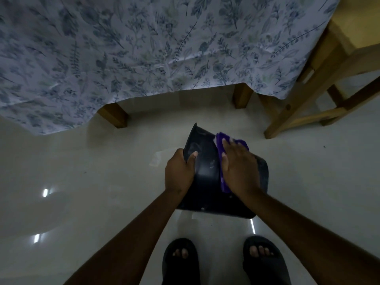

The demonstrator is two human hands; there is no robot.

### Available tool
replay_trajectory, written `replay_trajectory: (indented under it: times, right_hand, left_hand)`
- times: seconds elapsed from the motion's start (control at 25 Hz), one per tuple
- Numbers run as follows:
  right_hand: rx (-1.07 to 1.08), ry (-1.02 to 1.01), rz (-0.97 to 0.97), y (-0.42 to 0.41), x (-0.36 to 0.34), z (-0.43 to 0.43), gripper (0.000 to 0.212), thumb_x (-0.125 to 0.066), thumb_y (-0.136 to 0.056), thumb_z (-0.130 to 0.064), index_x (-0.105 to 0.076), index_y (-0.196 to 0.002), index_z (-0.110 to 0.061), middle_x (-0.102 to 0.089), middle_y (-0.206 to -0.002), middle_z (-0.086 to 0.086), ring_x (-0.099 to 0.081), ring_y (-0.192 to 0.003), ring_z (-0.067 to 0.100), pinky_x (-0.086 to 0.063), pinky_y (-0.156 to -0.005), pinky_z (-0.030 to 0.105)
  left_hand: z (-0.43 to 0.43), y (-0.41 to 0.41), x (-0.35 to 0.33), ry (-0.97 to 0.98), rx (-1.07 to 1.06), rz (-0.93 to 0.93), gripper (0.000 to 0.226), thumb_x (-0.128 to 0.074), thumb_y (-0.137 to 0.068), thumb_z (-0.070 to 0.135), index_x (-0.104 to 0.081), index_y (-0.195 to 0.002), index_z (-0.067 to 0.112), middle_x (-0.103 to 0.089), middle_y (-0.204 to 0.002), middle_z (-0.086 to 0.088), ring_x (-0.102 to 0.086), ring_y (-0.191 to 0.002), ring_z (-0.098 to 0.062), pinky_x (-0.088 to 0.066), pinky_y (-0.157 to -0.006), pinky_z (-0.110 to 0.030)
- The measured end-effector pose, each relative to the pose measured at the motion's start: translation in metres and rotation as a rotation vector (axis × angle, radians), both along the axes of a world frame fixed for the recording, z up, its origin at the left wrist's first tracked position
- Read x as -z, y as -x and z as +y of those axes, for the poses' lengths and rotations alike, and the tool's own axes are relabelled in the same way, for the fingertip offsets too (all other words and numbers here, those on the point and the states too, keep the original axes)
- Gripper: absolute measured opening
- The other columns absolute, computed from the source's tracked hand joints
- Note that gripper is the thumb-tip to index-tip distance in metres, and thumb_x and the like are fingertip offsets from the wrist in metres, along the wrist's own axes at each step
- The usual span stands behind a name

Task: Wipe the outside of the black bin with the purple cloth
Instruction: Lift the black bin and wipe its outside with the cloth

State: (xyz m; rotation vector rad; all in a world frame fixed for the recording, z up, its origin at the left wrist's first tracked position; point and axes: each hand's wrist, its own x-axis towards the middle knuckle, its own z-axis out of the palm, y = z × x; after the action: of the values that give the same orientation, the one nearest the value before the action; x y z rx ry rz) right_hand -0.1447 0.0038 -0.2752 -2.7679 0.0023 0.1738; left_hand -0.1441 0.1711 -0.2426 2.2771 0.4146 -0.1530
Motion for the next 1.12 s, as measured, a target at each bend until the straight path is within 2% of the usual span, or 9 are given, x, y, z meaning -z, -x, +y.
replay_trajectory:
  times: [0.12, 0.24, 0.44, 0.6, 0.72, 0.84, 0.96, 1.04, 1.12]
  right_hand:
    - [-0.144, 0.069, -0.062, 0.055, -0.004, 0.023, 0.058, -0.022, -0.097, -0.039, -0.019, -0.152, -0.021, -0.021, -0.159, 0.005, -0.017, -0.147, 0.029, -0.021, -0.115, 0.049]
    - [-0.261, 0.045, -0.100, 0.034, -0.002, 0.031, 0.056, -0.024, -0.097, -0.040, -0.019, -0.151, -0.024, -0.025, -0.159, 0.003, -0.019, -0.146, 0.028, -0.024, -0.114, 0.049]
    - [0.028, -0.006, 0.021, -0.009, 0.004, -0.001, 0.053, -0.025, -0.099, -0.039, -0.030, -0.148, -0.018, -0.040, -0.151, 0.009, -0.035, -0.139, 0.029, -0.035, -0.111, 0.047]
    - [-0.152, 0.104, -0.069, 0.070, 0.005, 0.008, 0.059, -0.032, -0.096, -0.041, -0.025, -0.151, -0.021, -0.024, -0.158, 0.006, -0.021, -0.145, 0.031, -0.023, -0.113, 0.050]
    - [-0.169, 0.040, -0.063, 0.034, 0.003, 0.006, 0.056, -0.030, -0.098, -0.045, -0.027, -0.150, -0.024, -0.030, -0.156, 0.005, -0.027, -0.143, 0.029, -0.027, -0.112, 0.048]
    - [0.012, -0.097, 0.182, -0.039, 0.007, -0.022, 0.046, -0.024, -0.099, -0.047, -0.047, -0.133, -0.025, -0.059, -0.132, 0.008, -0.055, -0.116, 0.030, -0.043, -0.098, 0.043]
    - [0.153, -0.152, 0.412, -0.049, 0.010, -0.041, 0.048, -0.016, -0.098, -0.046, -0.053, -0.120, -0.024, -0.064, -0.120, 0.012, -0.059, -0.103, 0.033, -0.043, -0.091, 0.045]
    - [0.151, -0.044, 0.216, -0.014, 0.014, -0.029, 0.050, -0.018, -0.097, -0.045, -0.049, -0.129, -0.023, -0.060, -0.130, 0.010, -0.057, -0.113, 0.030, -0.045, -0.094, 0.045]
    - [0.004, 0.045, 0.044, 0.038, 0.005, -0.001, 0.055, -0.026, -0.098, -0.045, -0.032, -0.147, -0.021, -0.037, -0.152, 0.008, -0.037, -0.138, 0.029, -0.034, -0.108, 0.049]
  left_hand:
    - [-0.003, -0.005, -0.001, -0.061, 0.018, 0.035, 0.033, -0.047, -0.097, 0.041, -0.056, -0.100, 0.010, -0.063, -0.091, -0.002, -0.058, -0.076, -0.016, -0.040, -0.056, -0.018]
    - [-0.003, -0.001, -0.002, -0.059, 0.041, 0.017, 0.032, -0.045, -0.098, 0.039, -0.056, -0.100, 0.010, -0.063, -0.091, -0.002, -0.058, -0.075, -0.015, -0.038, -0.054, -0.014]
    - [0.002, 0.003, 0.000, -0.003, 0.014, 0.010, 0.035, -0.048, -0.097, 0.042, -0.058, -0.101, 0.009, -0.067, -0.094, -0.008, -0.064, -0.083, -0.025, -0.051, -0.069, -0.031]
    - [0.001, 0.004, 0.003, -0.055, 0.009, 0.007, 0.036, -0.045, -0.097, 0.044, -0.057, -0.099, 0.010, -0.067, -0.092, -0.006, -0.063, -0.080, -0.021, -0.053, -0.068, -0.031]
    - [0.000, 0.006, -0.001, -0.052, 0.039, -0.033, 0.033, -0.046, -0.098, 0.041, -0.056, -0.095, 0.010, -0.061, -0.082, -0.003, -0.057, -0.071, -0.017, -0.042, -0.057, -0.021]
    - [0.000, 0.017, -0.003, -0.042, 0.016, -0.031, 0.029, -0.047, -0.098, 0.039, -0.053, -0.088, 0.013, -0.058, -0.078, 0.002, -0.057, -0.069, -0.017, -0.039, -0.055, -0.018]
    - [0.002, 0.020, -0.008, -0.074, -0.010, -0.001, 0.031, -0.046, -0.097, 0.044, -0.055, -0.091, 0.015, -0.061, -0.082, 0.003, -0.061, -0.075, -0.019, -0.042, -0.060, -0.023]
    - [-0.001, 0.005, -0.010, -0.122, -0.002, 0.044, 0.030, -0.047, -0.096, 0.044, -0.054, -0.088, 0.015, -0.059, -0.082, 0.003, -0.057, -0.074, -0.018, -0.038, -0.058, -0.024]
    - [-0.010, -0.020, -0.011, -0.170, 0.010, 0.126, 0.030, -0.048, -0.096, 0.043, -0.054, -0.089, 0.015, -0.058, -0.084, 0.000, -0.053, -0.074, -0.018, -0.036, -0.062, -0.026]
